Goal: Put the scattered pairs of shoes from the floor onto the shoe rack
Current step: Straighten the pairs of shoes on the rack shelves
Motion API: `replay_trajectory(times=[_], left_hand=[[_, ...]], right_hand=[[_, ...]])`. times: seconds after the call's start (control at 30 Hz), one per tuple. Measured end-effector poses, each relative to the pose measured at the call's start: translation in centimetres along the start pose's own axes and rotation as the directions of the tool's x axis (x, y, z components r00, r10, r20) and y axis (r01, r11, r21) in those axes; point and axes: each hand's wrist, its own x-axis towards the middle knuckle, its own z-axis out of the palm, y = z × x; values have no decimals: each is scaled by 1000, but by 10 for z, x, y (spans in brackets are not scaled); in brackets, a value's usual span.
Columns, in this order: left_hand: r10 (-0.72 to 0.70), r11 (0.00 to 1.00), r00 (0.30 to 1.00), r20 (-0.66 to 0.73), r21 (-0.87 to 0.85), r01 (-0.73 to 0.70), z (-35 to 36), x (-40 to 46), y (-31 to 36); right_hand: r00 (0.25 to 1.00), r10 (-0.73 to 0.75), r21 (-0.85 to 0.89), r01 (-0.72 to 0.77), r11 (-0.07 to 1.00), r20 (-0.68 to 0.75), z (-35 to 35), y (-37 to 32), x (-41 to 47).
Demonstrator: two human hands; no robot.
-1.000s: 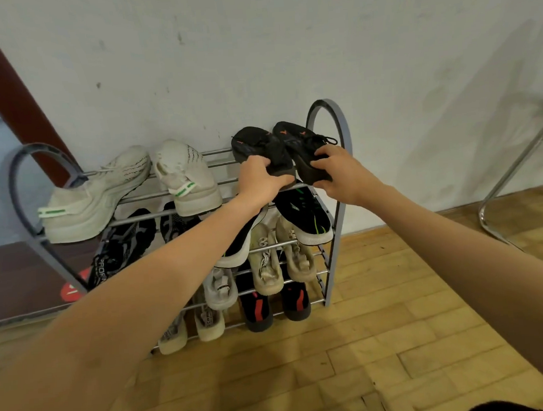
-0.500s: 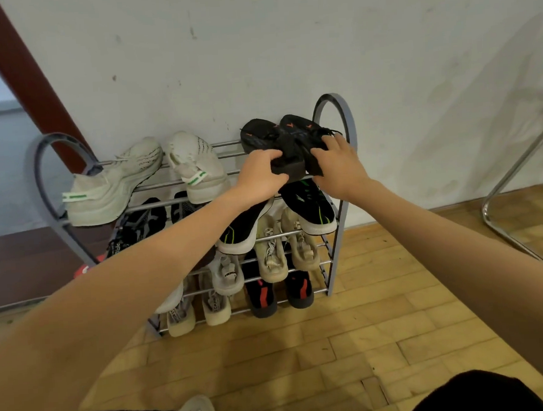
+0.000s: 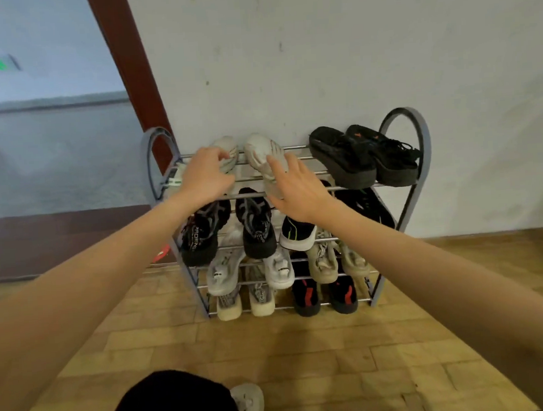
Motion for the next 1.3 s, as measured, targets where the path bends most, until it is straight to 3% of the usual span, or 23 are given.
replay_trajectory(times=[0.17, 0.33, 0.53, 0.63, 0.9, 1.0, 1.13, 1.3], left_hand=[[-54, 991, 985, 163, 127, 33, -25, 4, -52], [21, 973, 945, 327, 210, -94, -38, 8, -85], [67, 957, 889, 453, 222, -185, -43, 23, -99], [94, 965, 899, 427, 182, -188, -38, 21, -104], [109, 975, 983, 151, 177, -135, -22, 11, -103], [83, 970, 987, 137, 218, -112, -19, 18, -103], [51, 966, 988, 148, 242, -86, -17, 22, -106], [13, 980, 992, 123, 196, -37, -12, 21, -109]], right_hand=[[982, 103, -12, -102, 995, 159, 4, -9, 20], [958, 174, 23, -184, 983, 226, 2, -2, 29], [952, 106, 128, -148, 981, 286, -1, 7, 34], [967, 110, 108, -137, 985, 230, 2, 0, 33], [995, 41, 126, -52, 991, 90, 21, -34, 43], [998, 24, 147, -32, 989, 56, 32, -56, 55], [994, 110, 138, -109, 984, -5, 42, -80, 72], [989, 147, 91, -148, 985, 17, 50, -90, 89]])
